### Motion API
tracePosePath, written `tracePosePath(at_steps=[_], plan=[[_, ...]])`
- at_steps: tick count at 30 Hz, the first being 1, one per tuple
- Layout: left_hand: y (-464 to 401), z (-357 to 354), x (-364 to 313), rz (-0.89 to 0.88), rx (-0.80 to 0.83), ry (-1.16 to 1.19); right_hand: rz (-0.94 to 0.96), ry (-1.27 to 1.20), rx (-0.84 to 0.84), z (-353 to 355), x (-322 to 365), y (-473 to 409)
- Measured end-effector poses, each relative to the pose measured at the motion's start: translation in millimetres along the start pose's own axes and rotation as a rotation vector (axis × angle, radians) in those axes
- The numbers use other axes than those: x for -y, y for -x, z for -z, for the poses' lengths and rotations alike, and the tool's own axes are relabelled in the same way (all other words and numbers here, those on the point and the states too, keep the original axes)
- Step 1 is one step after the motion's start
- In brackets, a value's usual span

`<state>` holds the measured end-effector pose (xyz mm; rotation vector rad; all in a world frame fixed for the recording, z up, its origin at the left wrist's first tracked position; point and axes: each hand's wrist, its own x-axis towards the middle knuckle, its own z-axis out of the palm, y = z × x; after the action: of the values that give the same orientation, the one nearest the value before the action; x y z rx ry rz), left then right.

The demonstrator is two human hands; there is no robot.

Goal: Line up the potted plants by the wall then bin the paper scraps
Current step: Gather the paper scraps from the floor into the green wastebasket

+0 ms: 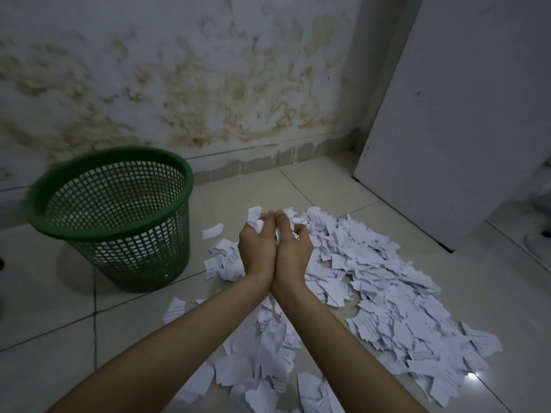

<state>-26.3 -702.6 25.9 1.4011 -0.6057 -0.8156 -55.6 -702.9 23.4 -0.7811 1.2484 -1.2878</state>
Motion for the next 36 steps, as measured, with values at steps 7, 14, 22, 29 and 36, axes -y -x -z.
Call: tracePosePath(at_steps=[7,14,22,29,36], plan=[[-26,-10,-50,-0.047,0.009,-0.036,-0.030,-0.144,0.025,-28,46,-15],[-59,-25,-158,-0.224,-0.075,-0.150,-0.054,-0.348,0.206,-88,139,-40],[-85,2,-212,-0.255,-0.232,-0.037,-0.065,-0.316,0.346,-146,184,-29],[-105,59,-201,-0.356,-0.412,-0.158,-0.175,-0.418,0.483,-190,145,-6],[-132,127,-178,-0.417,-0.564,-0.132,-0.288,-0.390,0.655,-252,88,14]])
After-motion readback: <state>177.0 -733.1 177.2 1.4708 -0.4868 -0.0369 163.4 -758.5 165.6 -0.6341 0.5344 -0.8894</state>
